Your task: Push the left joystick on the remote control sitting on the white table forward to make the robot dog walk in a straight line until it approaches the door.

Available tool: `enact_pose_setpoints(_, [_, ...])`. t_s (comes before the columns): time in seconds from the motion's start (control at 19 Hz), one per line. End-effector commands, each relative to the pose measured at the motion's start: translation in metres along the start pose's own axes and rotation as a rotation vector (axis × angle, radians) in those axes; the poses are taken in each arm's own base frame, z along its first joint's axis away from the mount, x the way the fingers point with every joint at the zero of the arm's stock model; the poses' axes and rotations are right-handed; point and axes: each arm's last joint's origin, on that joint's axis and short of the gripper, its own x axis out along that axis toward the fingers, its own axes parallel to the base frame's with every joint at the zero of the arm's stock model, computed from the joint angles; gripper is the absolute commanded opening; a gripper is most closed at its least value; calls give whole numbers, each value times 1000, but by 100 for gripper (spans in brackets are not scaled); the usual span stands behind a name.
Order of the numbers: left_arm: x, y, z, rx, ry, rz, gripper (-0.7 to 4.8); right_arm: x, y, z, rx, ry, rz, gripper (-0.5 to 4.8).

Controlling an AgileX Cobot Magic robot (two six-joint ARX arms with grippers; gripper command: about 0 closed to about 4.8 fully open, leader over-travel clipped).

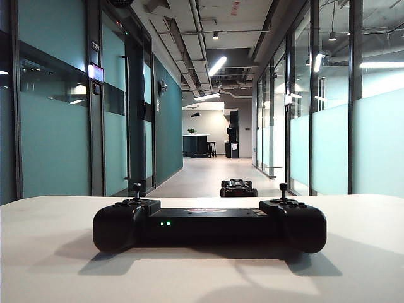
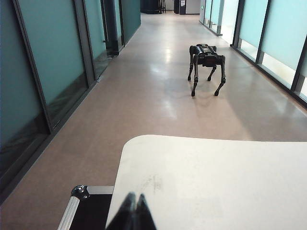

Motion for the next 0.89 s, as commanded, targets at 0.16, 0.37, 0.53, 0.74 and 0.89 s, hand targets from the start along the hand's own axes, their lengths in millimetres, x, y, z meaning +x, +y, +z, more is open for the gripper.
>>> enact_pose_setpoints(0.16, [0,0,2,1,-15,1,-5,0,0,0,4,-11,3,-1])
enact_pose_setpoints(0.37, [0,0,6,1,-49,5,-5,0,0,5,5,-42,3,-1])
enact_pose_setpoints(0.53, [-5,1,27,-47,-106,12,-5,-6,0,31,9,-107,3,-2])
enact_pose_setpoints(0.74, [-10,2,53,-116,-127,26,-5,-12,1,72,50,-152,34,-3])
enact_pose_setpoints(0.89, [-4,1,75,-115,-74,-23,-5,-8,3,107,46,-99,83,-3])
